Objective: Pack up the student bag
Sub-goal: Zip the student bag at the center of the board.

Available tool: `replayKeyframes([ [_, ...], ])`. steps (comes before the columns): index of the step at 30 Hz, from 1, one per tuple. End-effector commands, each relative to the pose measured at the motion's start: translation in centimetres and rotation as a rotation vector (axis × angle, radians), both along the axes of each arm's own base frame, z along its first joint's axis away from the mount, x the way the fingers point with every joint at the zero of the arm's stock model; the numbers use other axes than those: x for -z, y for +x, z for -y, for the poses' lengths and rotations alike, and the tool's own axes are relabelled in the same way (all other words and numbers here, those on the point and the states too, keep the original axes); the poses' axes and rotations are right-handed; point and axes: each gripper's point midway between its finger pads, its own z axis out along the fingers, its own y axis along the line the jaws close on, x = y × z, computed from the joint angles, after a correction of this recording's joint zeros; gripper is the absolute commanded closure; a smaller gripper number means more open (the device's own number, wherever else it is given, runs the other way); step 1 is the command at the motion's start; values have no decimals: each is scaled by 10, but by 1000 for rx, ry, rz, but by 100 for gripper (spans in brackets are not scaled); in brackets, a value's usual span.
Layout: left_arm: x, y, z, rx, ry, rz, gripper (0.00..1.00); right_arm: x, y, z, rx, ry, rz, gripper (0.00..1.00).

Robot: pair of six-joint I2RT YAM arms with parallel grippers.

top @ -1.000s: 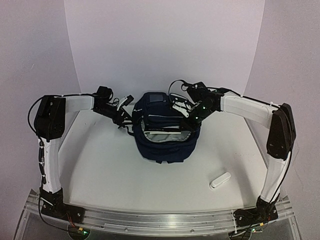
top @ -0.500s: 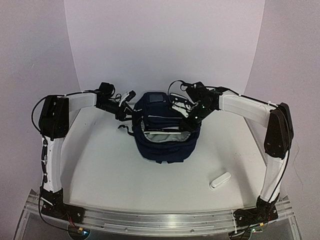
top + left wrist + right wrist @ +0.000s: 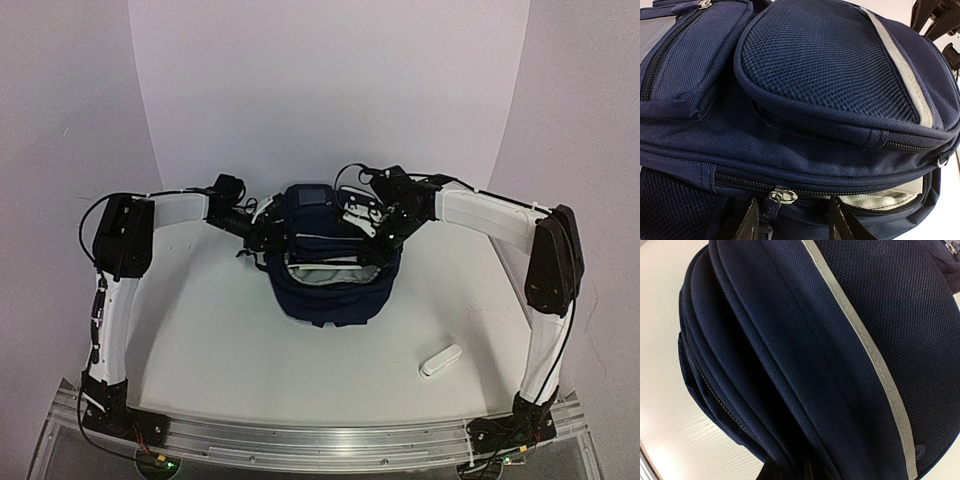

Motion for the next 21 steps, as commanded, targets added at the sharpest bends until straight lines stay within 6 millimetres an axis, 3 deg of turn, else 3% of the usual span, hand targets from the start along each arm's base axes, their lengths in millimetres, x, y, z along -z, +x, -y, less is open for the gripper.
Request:
replayKeyframes([
  [1, -29, -15, 8, 48, -39, 53, 64, 7, -14, 2, 9, -24, -86, 89],
  [4, -37, -24, 5, 40, -46, 64, 79, 10, -12, 1, 13, -27, -89, 90],
  [7, -43, -30, 0, 22, -39, 79, 87, 11, -10, 0, 19, -32, -86, 90],
  [13, -57, -34, -8, -32, -25, 104, 95, 17, -4, 1, 45, -51, -82, 94],
  [21, -56, -44, -5, -96, 49, 138, 100, 30, -3, -8, 85, -64, -108, 100],
])
